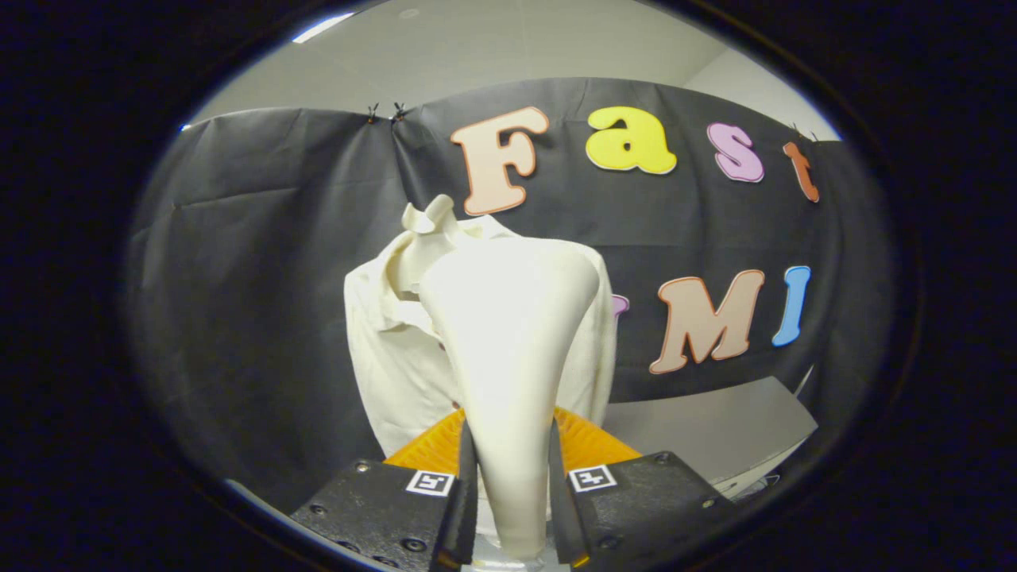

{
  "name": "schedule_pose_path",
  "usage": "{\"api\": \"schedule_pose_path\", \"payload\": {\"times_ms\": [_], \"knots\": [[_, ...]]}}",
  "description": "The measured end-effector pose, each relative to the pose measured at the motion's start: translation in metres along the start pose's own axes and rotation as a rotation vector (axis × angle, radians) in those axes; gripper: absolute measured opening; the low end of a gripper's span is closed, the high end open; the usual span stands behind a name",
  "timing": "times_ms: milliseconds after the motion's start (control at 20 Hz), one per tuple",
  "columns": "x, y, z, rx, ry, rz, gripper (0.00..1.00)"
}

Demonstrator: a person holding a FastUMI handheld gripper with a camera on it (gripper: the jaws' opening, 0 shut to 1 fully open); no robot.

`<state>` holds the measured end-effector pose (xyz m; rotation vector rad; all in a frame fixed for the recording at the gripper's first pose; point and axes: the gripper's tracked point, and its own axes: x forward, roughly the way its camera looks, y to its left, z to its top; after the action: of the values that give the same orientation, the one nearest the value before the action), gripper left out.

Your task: Iron the clothes twice with a garment steamer, once on the left side and once on the right side.

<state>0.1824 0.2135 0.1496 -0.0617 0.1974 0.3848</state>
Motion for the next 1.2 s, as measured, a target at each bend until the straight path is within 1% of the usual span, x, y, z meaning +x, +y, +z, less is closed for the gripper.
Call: {"api": "schedule_pose_path", "payload": {"times_ms": [400,600,950,1200], "knots": [[0.046,0.105,-0.016,0.048,-0.062,-0.019,0.38],[0.081,0.138,-0.033,0.097,-0.067,-0.049,0.38],[0.134,0.155,-0.054,0.135,-0.01,-0.124,0.38],[0.158,0.153,-0.073,0.1,0.029,-0.172,0.38]]}}
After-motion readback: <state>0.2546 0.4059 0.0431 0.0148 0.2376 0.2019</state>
